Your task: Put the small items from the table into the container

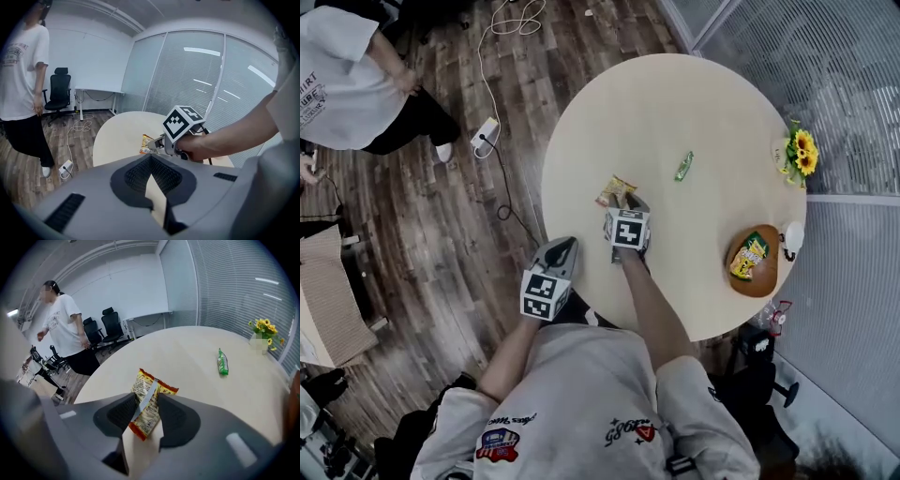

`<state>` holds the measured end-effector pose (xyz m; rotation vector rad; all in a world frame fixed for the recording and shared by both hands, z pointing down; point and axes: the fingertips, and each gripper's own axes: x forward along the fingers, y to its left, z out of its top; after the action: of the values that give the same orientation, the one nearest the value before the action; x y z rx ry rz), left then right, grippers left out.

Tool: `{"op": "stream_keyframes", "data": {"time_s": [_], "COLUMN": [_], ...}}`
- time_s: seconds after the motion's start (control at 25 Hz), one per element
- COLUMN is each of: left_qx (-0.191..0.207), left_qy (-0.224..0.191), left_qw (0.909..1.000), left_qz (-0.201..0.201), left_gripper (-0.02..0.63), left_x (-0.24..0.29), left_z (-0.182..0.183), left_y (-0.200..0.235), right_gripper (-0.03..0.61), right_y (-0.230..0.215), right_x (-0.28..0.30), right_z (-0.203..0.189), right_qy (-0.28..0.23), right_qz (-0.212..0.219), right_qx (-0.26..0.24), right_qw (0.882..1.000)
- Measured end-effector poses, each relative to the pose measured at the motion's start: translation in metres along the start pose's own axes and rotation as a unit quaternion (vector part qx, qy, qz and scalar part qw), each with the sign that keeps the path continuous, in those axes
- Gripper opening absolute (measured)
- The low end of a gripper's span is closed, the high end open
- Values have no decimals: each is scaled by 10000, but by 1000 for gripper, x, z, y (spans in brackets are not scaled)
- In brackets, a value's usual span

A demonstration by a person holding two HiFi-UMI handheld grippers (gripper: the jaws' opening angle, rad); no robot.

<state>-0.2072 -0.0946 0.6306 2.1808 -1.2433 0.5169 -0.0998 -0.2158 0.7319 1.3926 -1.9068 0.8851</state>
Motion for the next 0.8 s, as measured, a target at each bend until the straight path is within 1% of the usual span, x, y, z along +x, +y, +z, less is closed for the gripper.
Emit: {"op": "stream_keyframes", "data": {"time_s": [0.08,0.16,0.28,0.44,0.52,0.6,0.68,0.8], "left_qx": [-8,15,109,176,210,242,294,426], "left_qy": [28,36,49,43,22,-11,-42,-55], "left_qw": [10000,10000,9998,9996,9995,9994,9991,9979], "left_qz": [-24,-70,-151,-199,-232,-262,-305,-490], "left_gripper": [6,6,6,6,6,6,6,6], "left_x": [3,6,12,17,15,12,16,36], "left_z": [-1,-1,0,0,1,1,3,8], "left_y": [1,-4,-19,-41,-52,-63,-77,-118], "right_gripper": [121,100,89,86,86,84,84,84], "right_y": [4,7,4,-9,-16,-23,-40,-98], "right_x": [-3,-7,-17,-39,-59,-82,-107,-153], "right_z": [-2,-5,-13,-32,-40,-43,-38,-29], "right_qy": [26,55,72,92,25,-147,-412,-828], "right_qz": [103,219,404,491,486,482,458,242], "right_qx": [-104,-176,-215,-266,-287,-298,-263,-21], "right_qw": [9999,9996,9989,9984,9984,9983,9977,9963]}}
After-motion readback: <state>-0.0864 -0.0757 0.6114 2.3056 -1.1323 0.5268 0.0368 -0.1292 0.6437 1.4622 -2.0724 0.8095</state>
